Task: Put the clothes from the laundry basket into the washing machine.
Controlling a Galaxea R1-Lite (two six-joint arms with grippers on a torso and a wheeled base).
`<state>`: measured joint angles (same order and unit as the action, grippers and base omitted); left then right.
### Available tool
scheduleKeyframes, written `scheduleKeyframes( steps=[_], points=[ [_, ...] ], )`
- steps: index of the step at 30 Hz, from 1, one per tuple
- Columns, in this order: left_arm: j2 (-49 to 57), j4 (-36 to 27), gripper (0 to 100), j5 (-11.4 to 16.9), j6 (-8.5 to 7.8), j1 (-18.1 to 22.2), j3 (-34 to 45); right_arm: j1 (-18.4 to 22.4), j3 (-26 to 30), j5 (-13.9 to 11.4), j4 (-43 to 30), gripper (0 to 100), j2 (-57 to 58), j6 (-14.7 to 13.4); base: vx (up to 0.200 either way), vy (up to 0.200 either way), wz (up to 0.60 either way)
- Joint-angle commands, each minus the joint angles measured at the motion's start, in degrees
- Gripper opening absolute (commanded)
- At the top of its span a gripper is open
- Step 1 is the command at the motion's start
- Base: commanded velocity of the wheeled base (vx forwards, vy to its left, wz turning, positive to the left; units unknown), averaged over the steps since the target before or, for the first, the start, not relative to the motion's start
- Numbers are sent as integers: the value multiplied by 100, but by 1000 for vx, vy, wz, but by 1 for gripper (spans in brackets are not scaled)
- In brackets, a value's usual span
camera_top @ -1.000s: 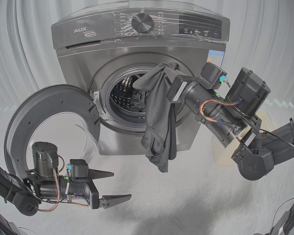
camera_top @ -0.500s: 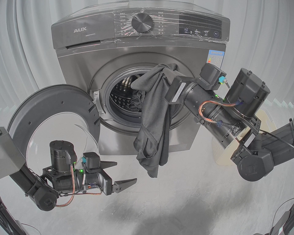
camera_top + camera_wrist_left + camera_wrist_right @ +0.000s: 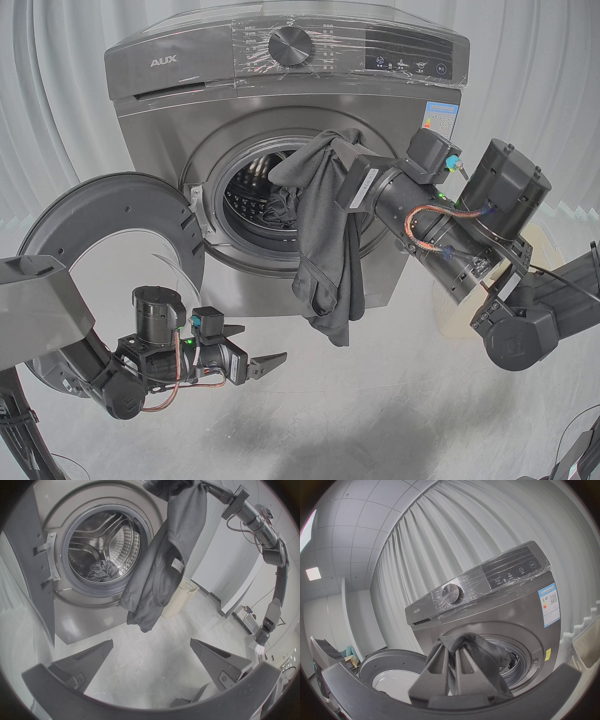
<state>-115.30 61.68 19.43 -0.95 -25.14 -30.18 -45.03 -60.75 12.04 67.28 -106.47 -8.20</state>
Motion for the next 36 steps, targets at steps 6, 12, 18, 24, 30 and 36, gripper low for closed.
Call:
scheduleKeyframes(
  steps=[6, 12, 18, 24, 30, 36],
  points=[
    [-792, 107, 100, 8, -2, -18, -664, -67, 10, 17, 22, 0, 4, 3, 0, 0, 0],
    [-977, 177, 100, 149, -2, -18, -866, -129, 10, 96, 22, 0, -5, 3, 0, 0, 0],
    [-1232, 186, 100, 289, 25, 26, -1139, -225, 10, 114, 31, 0, -5, -6, 0, 0, 0],
    [-1434, 327, 100, 280, 25, 0, -1306, -278, 10, 114, 40, 0, -31, -6, 0, 0, 0],
    [-1548, 397, 100, 316, 25, -53, -1376, -287, 28, 114, 66, 0, -31, -6, 0, 0, 0],
    [-1768, 555, 100, 307, 34, -70, -1534, -287, 28, 114, 66, 0, -31, -6, 0, 0, 0]
  ],
)
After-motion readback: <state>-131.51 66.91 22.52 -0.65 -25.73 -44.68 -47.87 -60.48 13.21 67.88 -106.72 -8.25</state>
